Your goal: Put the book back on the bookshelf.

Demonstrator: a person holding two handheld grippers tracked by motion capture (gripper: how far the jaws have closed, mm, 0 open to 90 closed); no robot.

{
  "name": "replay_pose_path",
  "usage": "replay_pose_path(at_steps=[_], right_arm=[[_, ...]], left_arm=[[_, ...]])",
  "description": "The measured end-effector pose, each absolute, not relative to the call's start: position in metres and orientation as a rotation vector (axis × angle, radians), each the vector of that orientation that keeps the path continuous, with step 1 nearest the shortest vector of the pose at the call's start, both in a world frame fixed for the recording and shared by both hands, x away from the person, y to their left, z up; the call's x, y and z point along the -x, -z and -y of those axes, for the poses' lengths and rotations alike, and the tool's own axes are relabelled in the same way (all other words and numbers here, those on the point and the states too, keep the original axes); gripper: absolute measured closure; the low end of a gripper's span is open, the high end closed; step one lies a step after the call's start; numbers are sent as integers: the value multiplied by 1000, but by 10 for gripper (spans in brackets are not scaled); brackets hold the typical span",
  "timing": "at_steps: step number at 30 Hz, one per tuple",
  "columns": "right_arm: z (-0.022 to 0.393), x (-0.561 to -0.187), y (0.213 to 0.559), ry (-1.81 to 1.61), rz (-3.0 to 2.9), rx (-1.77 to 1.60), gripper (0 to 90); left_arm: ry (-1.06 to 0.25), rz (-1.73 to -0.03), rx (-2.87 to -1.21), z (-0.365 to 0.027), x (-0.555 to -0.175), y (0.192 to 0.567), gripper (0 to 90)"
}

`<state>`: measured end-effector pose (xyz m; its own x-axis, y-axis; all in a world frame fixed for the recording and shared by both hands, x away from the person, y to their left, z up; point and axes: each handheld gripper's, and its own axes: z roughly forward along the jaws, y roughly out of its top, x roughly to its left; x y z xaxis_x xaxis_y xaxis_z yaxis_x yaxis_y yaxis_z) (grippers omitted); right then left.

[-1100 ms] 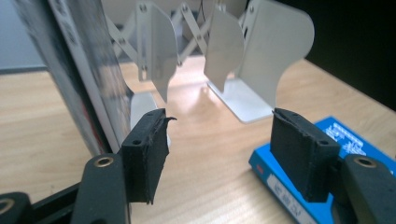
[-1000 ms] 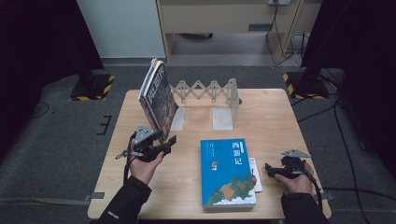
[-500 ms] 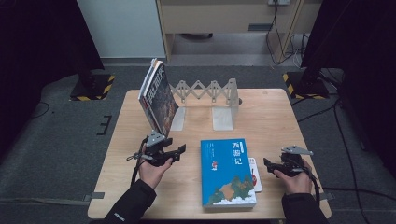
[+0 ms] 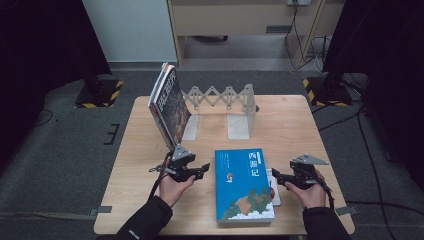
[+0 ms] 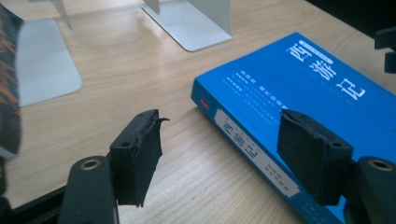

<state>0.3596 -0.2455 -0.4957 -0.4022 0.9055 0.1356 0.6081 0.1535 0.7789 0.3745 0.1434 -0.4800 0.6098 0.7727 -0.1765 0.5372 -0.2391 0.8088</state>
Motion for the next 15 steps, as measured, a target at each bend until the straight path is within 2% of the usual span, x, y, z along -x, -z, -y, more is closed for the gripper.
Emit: replay_pose_path(at_steps=[15], right_arm=[[226,-359,499,-1165,-2164,-1427,189]], left_arm=[[-199,-1050,-1970,-117,-379,507,274]])
